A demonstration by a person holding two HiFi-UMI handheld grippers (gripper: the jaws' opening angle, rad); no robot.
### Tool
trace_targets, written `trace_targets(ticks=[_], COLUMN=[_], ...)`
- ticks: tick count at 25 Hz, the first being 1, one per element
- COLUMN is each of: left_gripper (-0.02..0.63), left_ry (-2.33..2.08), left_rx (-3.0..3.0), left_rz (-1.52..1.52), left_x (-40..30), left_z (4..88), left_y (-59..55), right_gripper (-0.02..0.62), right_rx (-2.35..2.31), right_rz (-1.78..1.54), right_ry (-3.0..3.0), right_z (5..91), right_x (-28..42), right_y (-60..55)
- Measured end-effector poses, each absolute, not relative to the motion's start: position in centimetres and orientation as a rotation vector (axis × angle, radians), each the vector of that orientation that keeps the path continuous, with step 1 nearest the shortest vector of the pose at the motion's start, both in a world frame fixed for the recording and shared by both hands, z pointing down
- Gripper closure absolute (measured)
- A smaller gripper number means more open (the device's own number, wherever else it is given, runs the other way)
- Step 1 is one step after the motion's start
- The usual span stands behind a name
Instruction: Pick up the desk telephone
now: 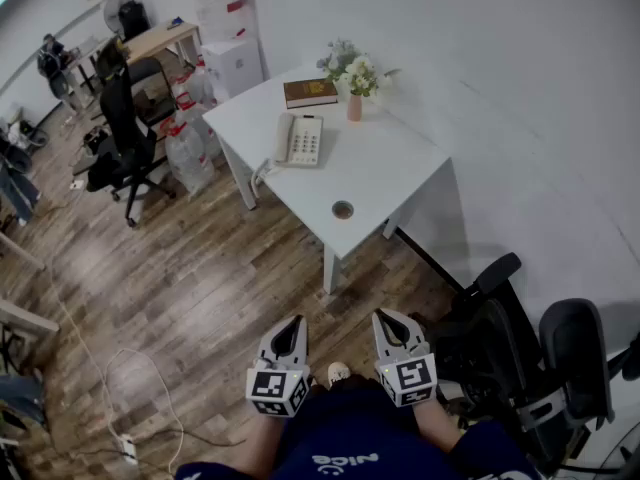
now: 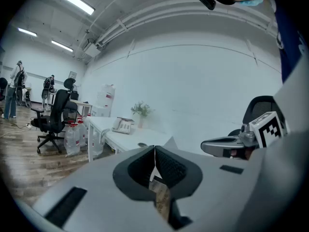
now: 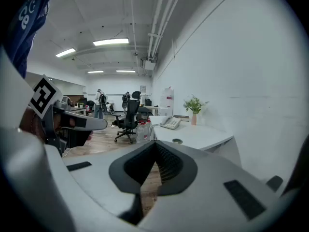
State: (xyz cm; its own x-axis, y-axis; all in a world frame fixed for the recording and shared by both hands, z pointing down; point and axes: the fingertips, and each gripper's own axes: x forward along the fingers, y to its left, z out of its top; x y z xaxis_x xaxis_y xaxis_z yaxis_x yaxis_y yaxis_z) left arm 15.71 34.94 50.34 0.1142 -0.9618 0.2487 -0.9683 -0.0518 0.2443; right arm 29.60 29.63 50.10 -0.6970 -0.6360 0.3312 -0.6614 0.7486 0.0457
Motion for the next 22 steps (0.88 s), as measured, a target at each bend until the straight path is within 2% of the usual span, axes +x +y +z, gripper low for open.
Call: trace_targets(ticks=[22], left_gripper=[0.588], left_ry=[-1.983], left_rx=[1.968], left_rz=[0.026], left_x=[16.4], left_z=[51.0], left_y=[32.8], right_gripper=[0.572], right_rx=[0.926], right_rz=[0.048], right_ry=[-2.687], right_z=[50.3], right_x=[30.0], right_y=[25.9])
